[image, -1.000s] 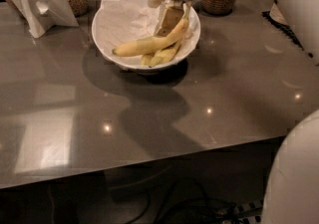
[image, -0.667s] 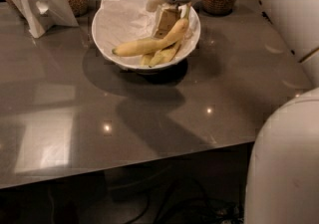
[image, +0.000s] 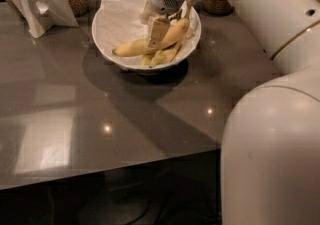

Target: Pick banana from white bowl

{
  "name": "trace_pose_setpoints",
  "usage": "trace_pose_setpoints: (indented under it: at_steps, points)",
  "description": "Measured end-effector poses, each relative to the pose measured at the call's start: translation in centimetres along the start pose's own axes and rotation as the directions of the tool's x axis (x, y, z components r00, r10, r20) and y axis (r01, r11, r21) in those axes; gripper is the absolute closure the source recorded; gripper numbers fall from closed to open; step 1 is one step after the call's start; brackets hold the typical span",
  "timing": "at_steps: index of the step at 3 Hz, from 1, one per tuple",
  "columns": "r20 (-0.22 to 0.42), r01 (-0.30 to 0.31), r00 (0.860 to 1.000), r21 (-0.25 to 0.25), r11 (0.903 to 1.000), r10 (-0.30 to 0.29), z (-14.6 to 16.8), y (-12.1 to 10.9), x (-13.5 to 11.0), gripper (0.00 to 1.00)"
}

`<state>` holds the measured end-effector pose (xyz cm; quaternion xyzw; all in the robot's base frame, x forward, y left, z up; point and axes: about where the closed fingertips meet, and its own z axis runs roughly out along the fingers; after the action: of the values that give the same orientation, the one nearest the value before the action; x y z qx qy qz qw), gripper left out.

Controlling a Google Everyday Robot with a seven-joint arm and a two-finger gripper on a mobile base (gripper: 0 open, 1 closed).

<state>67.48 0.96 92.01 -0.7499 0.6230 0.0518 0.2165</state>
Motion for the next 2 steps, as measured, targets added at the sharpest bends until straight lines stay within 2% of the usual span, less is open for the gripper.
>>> trace_pose_setpoints:
  at_steps: [2]
  points:
    - [-0.054,-0.044,0.998,-0.053,0.9977,0.041,2.57,-0.3,1.29,0.44]
